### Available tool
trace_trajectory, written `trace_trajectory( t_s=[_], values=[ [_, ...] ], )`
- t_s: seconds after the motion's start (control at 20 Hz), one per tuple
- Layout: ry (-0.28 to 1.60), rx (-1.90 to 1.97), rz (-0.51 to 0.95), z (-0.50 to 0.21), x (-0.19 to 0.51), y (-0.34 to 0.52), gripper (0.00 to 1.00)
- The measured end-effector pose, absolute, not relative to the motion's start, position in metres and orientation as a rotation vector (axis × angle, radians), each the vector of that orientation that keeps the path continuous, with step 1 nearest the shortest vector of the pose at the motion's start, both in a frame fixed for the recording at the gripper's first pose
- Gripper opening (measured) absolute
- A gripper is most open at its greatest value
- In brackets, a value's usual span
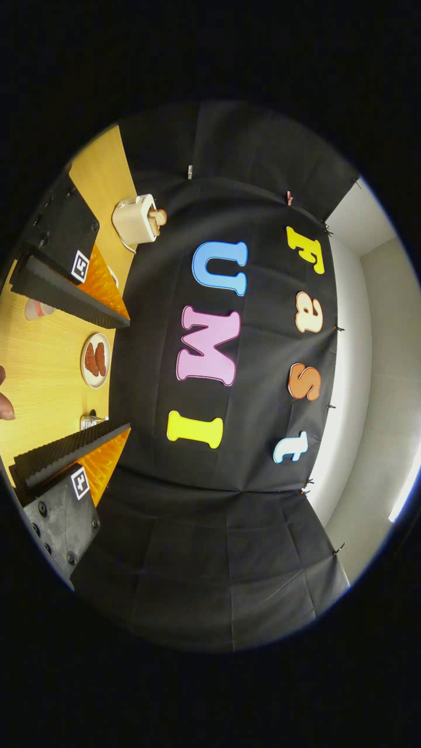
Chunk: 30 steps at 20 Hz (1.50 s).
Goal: Take the bottle from table, then pour the juice into the cup, finally place the bottle on the coaster
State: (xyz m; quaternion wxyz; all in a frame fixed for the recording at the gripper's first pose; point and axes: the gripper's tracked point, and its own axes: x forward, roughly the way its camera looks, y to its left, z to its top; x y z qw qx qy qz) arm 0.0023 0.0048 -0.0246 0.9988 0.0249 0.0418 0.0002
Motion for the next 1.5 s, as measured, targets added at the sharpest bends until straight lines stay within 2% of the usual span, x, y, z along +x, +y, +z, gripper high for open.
trace_trajectory(
  t_s=[0.6, 1.5],
  values=[
    [0.028, 0.118, 0.047, -0.028, 0.002, 0.038, 0.98],
    [0.106, 0.148, 0.126, -0.172, 0.005, 0.123, 0.98]
  ],
)
